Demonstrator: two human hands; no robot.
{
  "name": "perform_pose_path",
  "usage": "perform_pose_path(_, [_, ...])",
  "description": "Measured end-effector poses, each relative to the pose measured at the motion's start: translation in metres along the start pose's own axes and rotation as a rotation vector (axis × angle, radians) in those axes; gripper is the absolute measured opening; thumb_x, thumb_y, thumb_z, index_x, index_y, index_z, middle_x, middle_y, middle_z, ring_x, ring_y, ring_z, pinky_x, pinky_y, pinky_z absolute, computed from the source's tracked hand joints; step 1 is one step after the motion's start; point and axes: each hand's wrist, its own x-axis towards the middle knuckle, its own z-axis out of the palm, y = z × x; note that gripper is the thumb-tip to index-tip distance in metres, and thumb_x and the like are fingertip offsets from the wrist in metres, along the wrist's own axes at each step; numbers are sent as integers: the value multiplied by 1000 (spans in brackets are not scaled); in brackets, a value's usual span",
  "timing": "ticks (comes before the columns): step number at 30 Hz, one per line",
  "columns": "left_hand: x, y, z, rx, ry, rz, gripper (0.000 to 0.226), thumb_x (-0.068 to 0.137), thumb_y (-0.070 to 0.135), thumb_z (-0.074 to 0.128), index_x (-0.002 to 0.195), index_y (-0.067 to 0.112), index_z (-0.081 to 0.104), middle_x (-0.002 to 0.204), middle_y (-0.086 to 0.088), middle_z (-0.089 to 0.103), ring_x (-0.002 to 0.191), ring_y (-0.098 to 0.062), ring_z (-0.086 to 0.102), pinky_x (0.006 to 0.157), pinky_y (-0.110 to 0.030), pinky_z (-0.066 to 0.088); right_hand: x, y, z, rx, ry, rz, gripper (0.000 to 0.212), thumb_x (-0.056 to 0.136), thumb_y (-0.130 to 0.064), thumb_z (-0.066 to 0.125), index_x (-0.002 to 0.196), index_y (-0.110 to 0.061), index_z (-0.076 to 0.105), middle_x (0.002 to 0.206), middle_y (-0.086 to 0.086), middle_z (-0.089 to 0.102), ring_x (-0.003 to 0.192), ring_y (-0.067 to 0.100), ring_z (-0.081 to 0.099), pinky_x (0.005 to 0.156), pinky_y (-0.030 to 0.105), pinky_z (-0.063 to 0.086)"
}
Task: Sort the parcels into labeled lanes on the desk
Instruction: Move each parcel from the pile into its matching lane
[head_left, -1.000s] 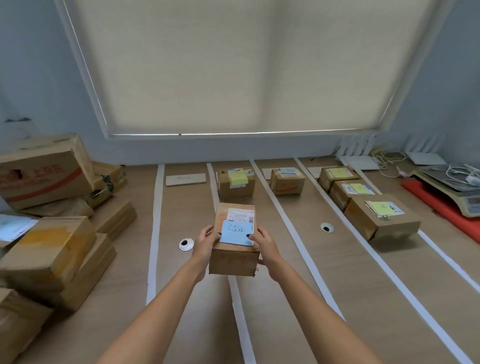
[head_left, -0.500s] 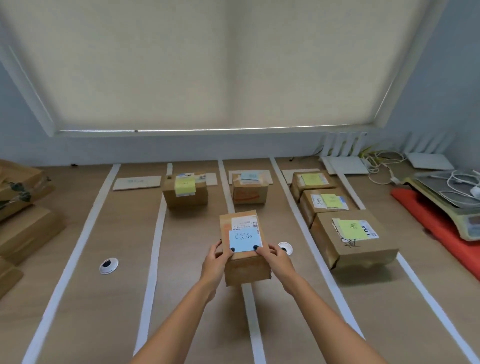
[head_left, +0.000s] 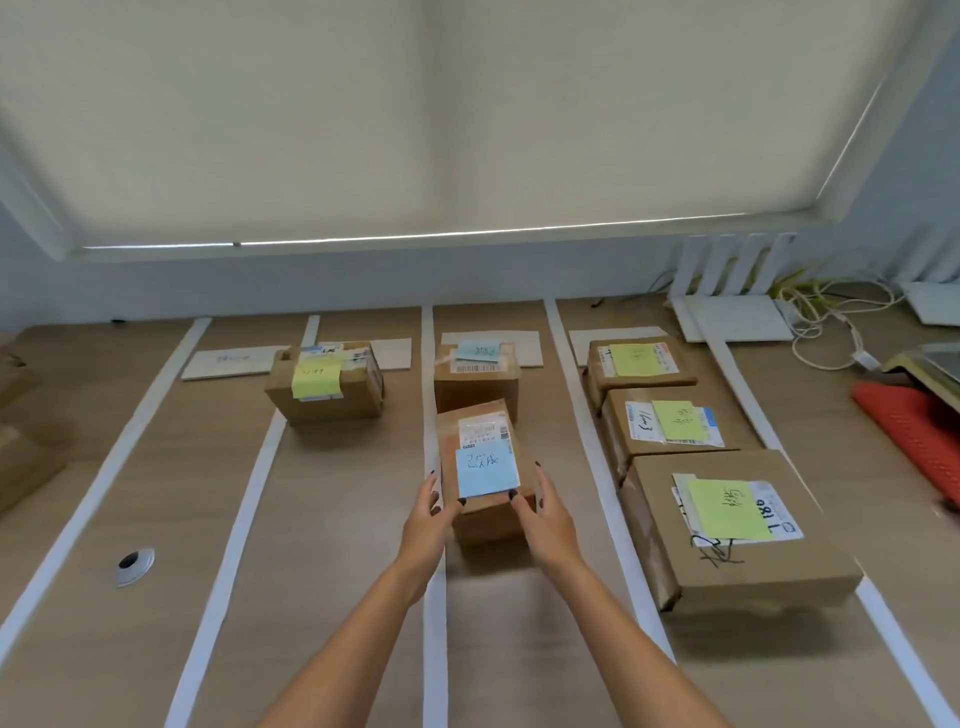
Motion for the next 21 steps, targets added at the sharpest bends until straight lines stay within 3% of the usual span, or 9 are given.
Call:
perform_pose_path(5, [14,-26,6,-26,-2,-57,51,96,18,46,142,32,31,140,-1,46,116,-15,46,90,-27,43,23,15,9,18,-76,-20,55,95,-22,52,142,-37,27,145,-7,41,131,14,39,99,28,43])
perform_pose_path(9, [25,-27,2,-60,42,-75,47,96,17,44,140,30,36,132,0,51,116,-17,48,91,-29,44,33,13,16,40,-109,-25,55,95,-21,53,142,-37,29,142,-7,44,126,13,43,99,29,44])
perform_pose_path(12, [32,-25,-2,-64,52,-76,43,97,15,41,138,29,39,123,2,55,109,-13,50,82,-22,45,33,12,20,52,-124,-30,57,93,-18,53,141,-37,28,141,-9,45,121,8,43,96,25,44])
perform_pose_path(15, [34,-22,-3,-61,46,-79,39,98,15,40,134,29,42,117,5,55,102,-9,51,70,-15,45,30,14,22,60,-124,-13,59,93,-16,54,142,-36,28,140,-8,45,127,13,43,98,27,43])
perform_pose_path(17, [34,-19,-4,-45,36,-79,39,98,15,40,135,28,41,124,1,53,104,-11,49,73,-16,45,28,14,22,63,-136,10,61,93,-16,53,143,-35,25,141,-5,45,128,16,44,98,28,43])
perform_pose_path(21, [27,-14,-8,66,51,-83,49,99,19,40,146,25,26,146,-4,39,132,-24,38,100,-34,39,13,13,19,3,-125,37,70,92,-12,55,147,-27,16,150,2,33,136,22,37,105,33,40])
